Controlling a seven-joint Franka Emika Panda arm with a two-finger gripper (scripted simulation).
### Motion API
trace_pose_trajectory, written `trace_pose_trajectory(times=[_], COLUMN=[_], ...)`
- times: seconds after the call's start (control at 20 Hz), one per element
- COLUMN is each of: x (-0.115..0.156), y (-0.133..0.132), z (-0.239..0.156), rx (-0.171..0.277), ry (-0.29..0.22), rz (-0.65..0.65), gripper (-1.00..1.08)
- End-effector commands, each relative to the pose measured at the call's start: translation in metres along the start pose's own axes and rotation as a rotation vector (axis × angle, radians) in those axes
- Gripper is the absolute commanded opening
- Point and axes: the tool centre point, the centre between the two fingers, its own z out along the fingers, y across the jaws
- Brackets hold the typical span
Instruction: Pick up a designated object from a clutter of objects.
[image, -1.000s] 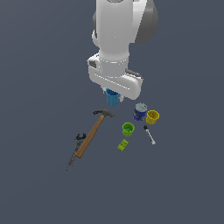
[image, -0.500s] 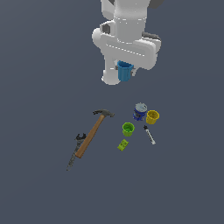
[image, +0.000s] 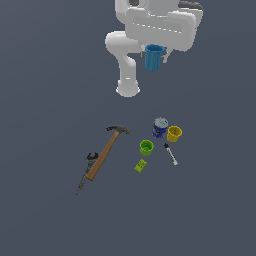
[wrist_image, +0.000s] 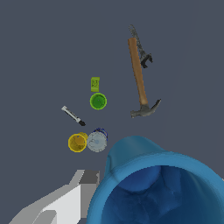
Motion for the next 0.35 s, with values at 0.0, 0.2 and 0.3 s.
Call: trace_pose_trajectory(times=[0.0, 0.2, 0.3], x=[-0.0081, -0.0144, -0.0152], y=[-0.0006, -0.0015, -0.0017], z=[-0.0092, -0.0166, -0.0175], rx=[0.000, 0.001, 0.001], ry=[-0.001, -0.001, -0.001], rz=[0.000, 0.000, 0.000], gripper=[-1.00, -1.00, -1.00])
